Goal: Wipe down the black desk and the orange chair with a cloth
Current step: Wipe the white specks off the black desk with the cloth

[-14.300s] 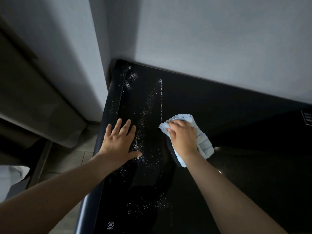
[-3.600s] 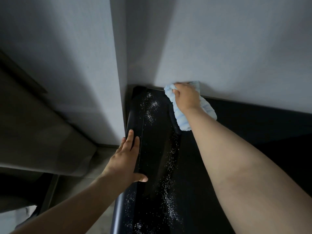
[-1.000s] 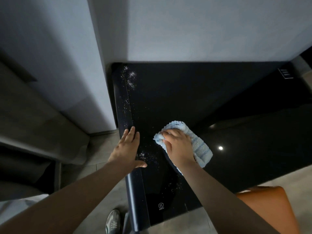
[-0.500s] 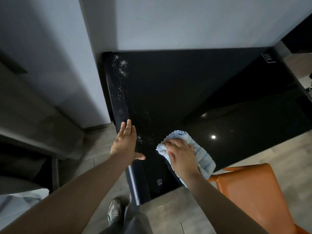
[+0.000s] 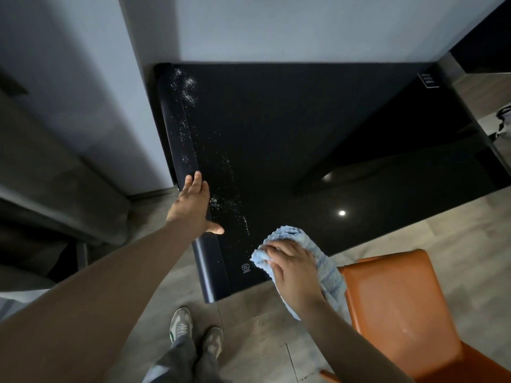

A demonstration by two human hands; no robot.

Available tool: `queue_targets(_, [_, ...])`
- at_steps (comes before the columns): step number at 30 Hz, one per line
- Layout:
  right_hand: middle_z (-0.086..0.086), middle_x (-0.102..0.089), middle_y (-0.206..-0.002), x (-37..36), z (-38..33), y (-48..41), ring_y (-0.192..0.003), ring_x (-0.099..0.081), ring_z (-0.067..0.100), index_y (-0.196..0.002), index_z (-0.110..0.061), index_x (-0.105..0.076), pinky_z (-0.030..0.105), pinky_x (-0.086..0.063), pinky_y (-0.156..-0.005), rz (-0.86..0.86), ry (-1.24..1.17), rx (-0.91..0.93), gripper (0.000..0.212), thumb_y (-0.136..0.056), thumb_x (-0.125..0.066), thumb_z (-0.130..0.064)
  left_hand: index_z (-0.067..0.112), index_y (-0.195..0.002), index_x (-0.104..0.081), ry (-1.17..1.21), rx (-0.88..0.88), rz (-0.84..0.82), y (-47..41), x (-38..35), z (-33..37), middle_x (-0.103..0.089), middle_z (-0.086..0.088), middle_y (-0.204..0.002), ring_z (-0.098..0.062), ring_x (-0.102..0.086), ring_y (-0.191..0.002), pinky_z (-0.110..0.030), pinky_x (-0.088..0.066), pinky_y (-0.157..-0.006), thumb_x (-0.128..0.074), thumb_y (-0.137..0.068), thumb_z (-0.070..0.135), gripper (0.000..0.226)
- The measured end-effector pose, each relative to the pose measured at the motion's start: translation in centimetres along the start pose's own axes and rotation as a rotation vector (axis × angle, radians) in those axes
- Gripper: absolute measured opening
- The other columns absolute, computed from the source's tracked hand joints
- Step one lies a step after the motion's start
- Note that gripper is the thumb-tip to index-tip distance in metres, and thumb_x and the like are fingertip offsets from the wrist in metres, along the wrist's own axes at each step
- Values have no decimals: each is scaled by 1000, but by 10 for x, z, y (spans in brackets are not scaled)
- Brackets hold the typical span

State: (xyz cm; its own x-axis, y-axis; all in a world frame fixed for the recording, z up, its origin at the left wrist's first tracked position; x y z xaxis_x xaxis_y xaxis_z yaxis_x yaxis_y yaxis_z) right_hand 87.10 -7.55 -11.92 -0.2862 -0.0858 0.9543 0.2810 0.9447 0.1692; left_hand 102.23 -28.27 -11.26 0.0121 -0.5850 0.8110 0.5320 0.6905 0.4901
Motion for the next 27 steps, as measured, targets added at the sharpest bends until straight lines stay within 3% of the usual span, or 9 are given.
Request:
queue_targets(3, [-15,-57,-123,1,2,15,-118,-51,12,-118,-30,-62,40,-45,-89,4,-26,23,34,-88,-54,-16,5,-153,2,-17,8,7,2,0,3,19,-7,-159,-25,13,-148,-43,-16,-119,-79,-66,52,127])
queue_targets(10, [-14,-55,-127,6,9,46,-122,-44,10,-123,-27,-59,34,-38,-97,-126,-65,54,35,-94,-43,-17,1,-152,0,3,71,88,23,-9,9,7,-14,-161,-29,3,-149,-41,-14,-121,-70,-80,46,110])
queue_targets(15, [-8,-59,-120,13,9,58,-114,-50,13,-116,-20,-60,29,-38,-94,-262,-1,115,31,-94,-38,-17,6,-153,-9,52,72,94,58,-24,-3,-4,-10,-161,-28,-3,-149,-38,-13,-120,-64,-89,40,91])
queue_targets(20, [-3,-63,-110,32,0,59,-107,-56,14,-108,-14,-63,23,-39,-91,-153,-72,107,29,-92,-40,-9,9,-144,-36,117,76,78,87,-27,-19,-44,-10,-143,-27,-44,-129,-38,-39,-105,-62,-88,45,71])
queue_targets(27, [-6,-64,-116,65,-30,10,-110,-54,11,-116,-19,-63,32,-42,-97,8,-116,72,33,-94,-41,-9,13,-143,-41,198,146,78,99,-11,-46,-47,-5,-143,-22,-48,-127,-31,-40,-103,-60,-88,52,70])
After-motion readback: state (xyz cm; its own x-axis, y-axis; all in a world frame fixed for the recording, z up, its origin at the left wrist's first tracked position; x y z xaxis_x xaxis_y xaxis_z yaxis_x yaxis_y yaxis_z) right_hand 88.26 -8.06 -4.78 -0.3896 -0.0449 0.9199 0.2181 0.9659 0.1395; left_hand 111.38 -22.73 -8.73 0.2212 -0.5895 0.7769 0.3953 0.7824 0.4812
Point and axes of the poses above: each hand's wrist, its own y-axis away from the middle knuckle, its own x-axis out of the back of the hand, z = x × y, the point moved 1 cm from there along -y, towards the middle knuckle
